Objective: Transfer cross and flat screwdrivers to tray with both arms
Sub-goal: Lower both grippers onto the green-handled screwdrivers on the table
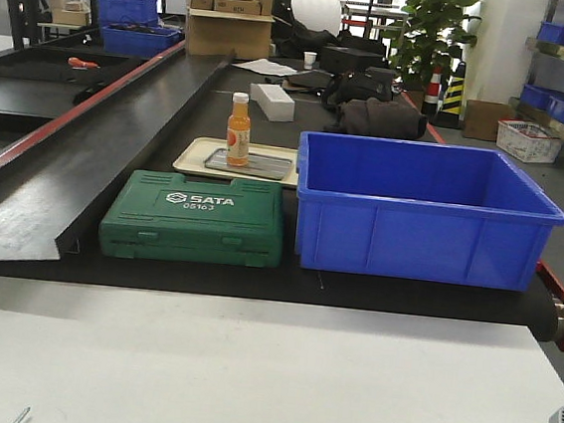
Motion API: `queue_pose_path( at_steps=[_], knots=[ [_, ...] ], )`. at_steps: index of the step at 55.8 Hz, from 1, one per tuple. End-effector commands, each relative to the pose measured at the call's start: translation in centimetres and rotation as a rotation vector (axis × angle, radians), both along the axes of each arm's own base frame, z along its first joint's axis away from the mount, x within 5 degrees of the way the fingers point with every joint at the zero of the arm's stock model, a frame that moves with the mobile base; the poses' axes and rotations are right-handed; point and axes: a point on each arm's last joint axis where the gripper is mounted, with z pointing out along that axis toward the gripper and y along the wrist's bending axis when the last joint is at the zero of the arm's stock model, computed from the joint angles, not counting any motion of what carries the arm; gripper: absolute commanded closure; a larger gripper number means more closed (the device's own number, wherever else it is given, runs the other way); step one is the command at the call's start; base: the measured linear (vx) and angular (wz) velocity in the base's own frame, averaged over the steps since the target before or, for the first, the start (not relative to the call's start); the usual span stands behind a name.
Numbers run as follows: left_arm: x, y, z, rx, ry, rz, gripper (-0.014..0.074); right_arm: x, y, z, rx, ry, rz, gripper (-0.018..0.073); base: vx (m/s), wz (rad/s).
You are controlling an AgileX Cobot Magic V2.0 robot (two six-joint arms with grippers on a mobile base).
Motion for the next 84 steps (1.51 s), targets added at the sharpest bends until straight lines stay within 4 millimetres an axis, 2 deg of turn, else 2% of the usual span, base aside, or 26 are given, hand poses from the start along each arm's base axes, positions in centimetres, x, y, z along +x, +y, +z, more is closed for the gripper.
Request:
queue_pose_path(
  at_steps=[1,8,18,35,47,55,66,75,84],
  knots=[
    [3.2,0.1,0.2,0.047,0.024,-0.056,0.0082,1.2,0.0,1.6,-0.012,-0.125,0.018,0.0165,0.0,0.0],
    [6.9,0.2,-2.2,0.089,0.138,-0.127,0.0082,1.3,0.0,1.6,-0.008,-0.128,0.015,0.0165,0.0,0.0],
    [9.9,0.2,-5.3,0.086,0.244,-0.138,0.0082,0.8,0.0,1.1,-0.016,-0.051,0.013,0.0165,0.0,0.0],
    [11.5,0.1,-9.6,0.078,0.322,-0.169,0.0082,0.6,-0.1,0.9,-0.019,-0.017,0.012,0.0164,0.0,0.0],
    [12.2,0.0,-11.2,0.062,0.309,-0.163,0.0082,0.7,0.0,0.7,-0.01,0.023,0.006,0.016,0.0,0.0],
    [12.0,0.0,-11.8,0.058,0.343,-0.162,0.0083,2.4,0.2,1.1,-0.02,0.074,0.012,0.0149,0.0,0.0],
    [11.8,-0.1,-12.1,0.046,0.371,-0.156,0.0083,6.2,0.6,1.6,-0.061,0.071,0.06,0.0126,0.0,0.0],
    [11.7,-0.1,-12.1,0.043,0.381,-0.154,0.0083,9.0,1.0,0.2,-0.072,0.126,0.084,0.0125,0.0,0.0],
    [11.4,-0.1,-12.2,0.041,0.416,-0.154,0.0083,11.6,3.3,-1.7,-0.107,0.18,0.18,0.0125,0.0,0.0]
  ],
)
